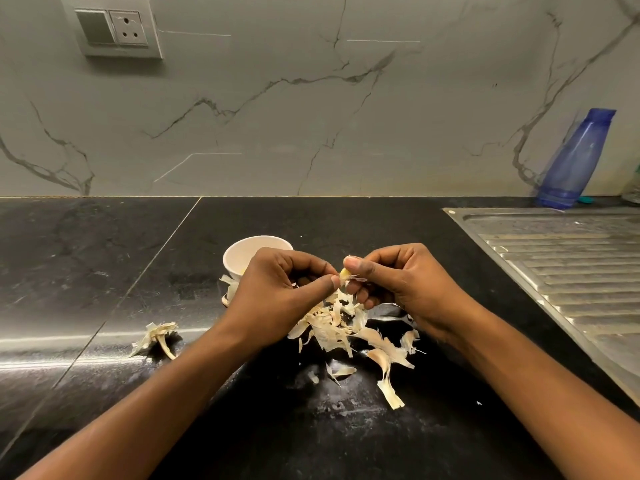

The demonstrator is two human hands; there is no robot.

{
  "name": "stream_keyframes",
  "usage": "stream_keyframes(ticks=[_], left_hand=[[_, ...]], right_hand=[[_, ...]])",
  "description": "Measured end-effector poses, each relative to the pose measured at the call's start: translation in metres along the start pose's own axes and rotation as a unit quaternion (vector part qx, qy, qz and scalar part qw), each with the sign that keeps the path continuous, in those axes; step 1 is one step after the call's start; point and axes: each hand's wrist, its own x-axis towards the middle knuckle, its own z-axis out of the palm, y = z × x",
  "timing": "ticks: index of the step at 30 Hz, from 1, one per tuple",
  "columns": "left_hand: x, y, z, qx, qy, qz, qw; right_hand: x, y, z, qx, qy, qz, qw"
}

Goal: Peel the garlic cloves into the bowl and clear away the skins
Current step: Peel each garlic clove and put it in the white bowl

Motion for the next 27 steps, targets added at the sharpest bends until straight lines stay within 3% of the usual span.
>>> stream_keyframes(ticks=[11, 19, 27], left_hand=[[0.0004, -0.0037, -0.0016, 0.001, 0.002, -0.019, 1.000], [0.0010, -0.0043, -0.0008, -0.034, 0.017, -0.013, 0.999], [0.0004, -0.0089, -0.0002, 0.011, 0.012, 0.012, 1.000]], right_hand=[[0.0009, 0.0000, -0.0021, 0.047, 0.028, 0.002, 0.999], [0.0007, 0.0026, -0.0001, -0.017, 0.013, -0.016, 1.000], [-0.0007, 0.0041, 0.0019, -0.060, 0.003, -0.034, 0.998]])
